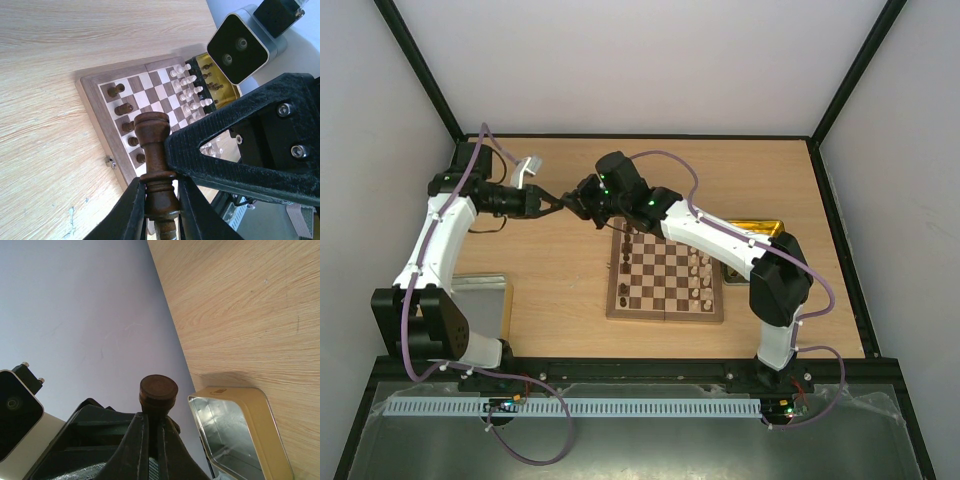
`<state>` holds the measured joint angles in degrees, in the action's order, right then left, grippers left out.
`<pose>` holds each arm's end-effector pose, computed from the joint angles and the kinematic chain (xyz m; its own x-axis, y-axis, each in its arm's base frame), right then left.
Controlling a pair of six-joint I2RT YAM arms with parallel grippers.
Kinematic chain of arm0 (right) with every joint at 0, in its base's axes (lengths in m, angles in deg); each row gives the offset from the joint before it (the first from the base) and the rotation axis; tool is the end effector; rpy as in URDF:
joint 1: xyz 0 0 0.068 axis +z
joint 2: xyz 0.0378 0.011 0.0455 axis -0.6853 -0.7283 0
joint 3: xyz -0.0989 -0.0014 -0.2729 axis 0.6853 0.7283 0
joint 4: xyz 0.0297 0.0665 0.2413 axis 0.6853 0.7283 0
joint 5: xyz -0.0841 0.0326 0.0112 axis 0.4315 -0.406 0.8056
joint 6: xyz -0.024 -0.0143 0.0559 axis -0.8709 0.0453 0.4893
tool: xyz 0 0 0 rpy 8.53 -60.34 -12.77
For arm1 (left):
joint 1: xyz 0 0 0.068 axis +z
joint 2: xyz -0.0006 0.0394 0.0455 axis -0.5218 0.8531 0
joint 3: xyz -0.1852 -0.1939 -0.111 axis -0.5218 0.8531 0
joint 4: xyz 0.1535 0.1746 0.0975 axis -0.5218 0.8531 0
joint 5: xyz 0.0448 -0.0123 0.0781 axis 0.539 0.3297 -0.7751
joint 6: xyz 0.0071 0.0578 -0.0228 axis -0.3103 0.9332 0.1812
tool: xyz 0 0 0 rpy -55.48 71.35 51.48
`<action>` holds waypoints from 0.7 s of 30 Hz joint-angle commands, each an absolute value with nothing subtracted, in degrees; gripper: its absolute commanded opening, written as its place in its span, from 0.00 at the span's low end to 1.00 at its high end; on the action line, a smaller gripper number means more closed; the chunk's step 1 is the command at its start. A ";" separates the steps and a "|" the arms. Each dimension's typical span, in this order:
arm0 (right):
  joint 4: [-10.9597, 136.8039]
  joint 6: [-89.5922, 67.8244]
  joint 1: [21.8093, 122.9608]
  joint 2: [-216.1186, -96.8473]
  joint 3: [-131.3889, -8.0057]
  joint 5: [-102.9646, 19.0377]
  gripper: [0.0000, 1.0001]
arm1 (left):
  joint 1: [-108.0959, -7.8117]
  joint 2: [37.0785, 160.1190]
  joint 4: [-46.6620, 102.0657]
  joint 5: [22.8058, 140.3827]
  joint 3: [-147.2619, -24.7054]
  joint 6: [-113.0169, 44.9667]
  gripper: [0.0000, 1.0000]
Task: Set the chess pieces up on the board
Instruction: Place the chess piece on the chessboard.
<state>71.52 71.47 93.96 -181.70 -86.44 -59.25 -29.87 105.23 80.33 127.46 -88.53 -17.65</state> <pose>0.2691 0.3605 0.3399 -0.9508 0.2698 0.1520 0.2348 0.3077 0.9221 0.2768 -0.0308 0.3360 -0.8086 0.0267 -0.5877 0.4842 0.5975 -0.6391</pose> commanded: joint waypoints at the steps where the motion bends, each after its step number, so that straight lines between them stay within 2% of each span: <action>1: 72.50 71.84 95.91 -183.23 -87.52 -63.00 0.02 | -30.49 104.28 80.61 130.80 -91.40 -15.84 0.02; 9: 72.01 72.19 95.42 -182.91 -86.64 -63.34 0.09 | -30.47 104.67 81.66 130.25 -93.08 -15.31 0.02; 18: 73.23 71.27 94.84 -182.37 -86.01 -62.91 0.31 | -30.49 105.46 83.77 128.87 -94.92 -13.71 0.02; 21: 75.23 69.88 93.81 -181.07 -85.29 -60.99 0.34 | -30.48 106.40 85.62 127.69 -96.79 -12.29 0.02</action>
<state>71.10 72.06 93.85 -181.70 -86.44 -60.47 -29.91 105.52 84.74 125.47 -92.73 -14.96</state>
